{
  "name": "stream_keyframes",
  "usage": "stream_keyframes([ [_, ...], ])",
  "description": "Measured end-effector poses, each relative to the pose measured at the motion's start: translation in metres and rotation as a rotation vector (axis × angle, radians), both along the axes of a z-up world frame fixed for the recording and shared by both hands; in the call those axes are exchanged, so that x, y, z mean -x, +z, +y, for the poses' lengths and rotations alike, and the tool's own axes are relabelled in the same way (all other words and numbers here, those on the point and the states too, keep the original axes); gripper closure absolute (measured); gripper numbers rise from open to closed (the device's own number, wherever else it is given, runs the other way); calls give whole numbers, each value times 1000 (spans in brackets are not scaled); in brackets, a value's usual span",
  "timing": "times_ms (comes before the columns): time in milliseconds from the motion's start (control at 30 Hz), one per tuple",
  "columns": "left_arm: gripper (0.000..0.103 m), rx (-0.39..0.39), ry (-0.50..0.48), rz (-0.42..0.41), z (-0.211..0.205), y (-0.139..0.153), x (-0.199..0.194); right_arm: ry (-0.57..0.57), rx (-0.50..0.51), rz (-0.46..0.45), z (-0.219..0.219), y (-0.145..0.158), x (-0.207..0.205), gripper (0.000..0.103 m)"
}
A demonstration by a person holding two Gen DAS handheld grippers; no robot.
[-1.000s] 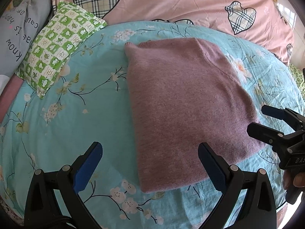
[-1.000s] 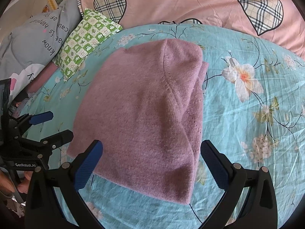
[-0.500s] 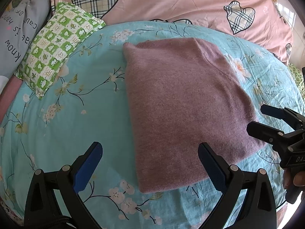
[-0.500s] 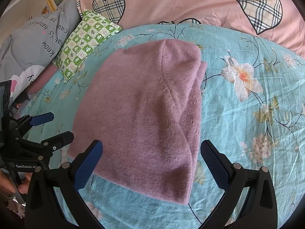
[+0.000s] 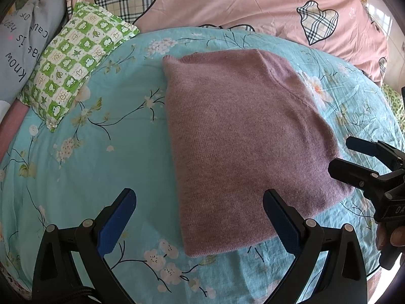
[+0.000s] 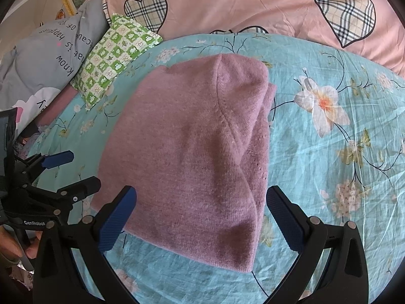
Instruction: Fold small clothes
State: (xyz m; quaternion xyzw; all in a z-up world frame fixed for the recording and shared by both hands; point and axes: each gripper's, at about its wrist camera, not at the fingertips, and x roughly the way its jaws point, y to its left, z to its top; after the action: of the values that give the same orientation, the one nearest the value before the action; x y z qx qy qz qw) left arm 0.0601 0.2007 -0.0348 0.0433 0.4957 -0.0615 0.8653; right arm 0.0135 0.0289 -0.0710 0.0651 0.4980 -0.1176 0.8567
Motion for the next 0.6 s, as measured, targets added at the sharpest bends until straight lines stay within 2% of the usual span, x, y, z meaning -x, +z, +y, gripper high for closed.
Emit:
stream_keyframes([
  [600,2,-7,2,-2,2,-1,-4,-2,-3,-2,0,0,-2,1],
])
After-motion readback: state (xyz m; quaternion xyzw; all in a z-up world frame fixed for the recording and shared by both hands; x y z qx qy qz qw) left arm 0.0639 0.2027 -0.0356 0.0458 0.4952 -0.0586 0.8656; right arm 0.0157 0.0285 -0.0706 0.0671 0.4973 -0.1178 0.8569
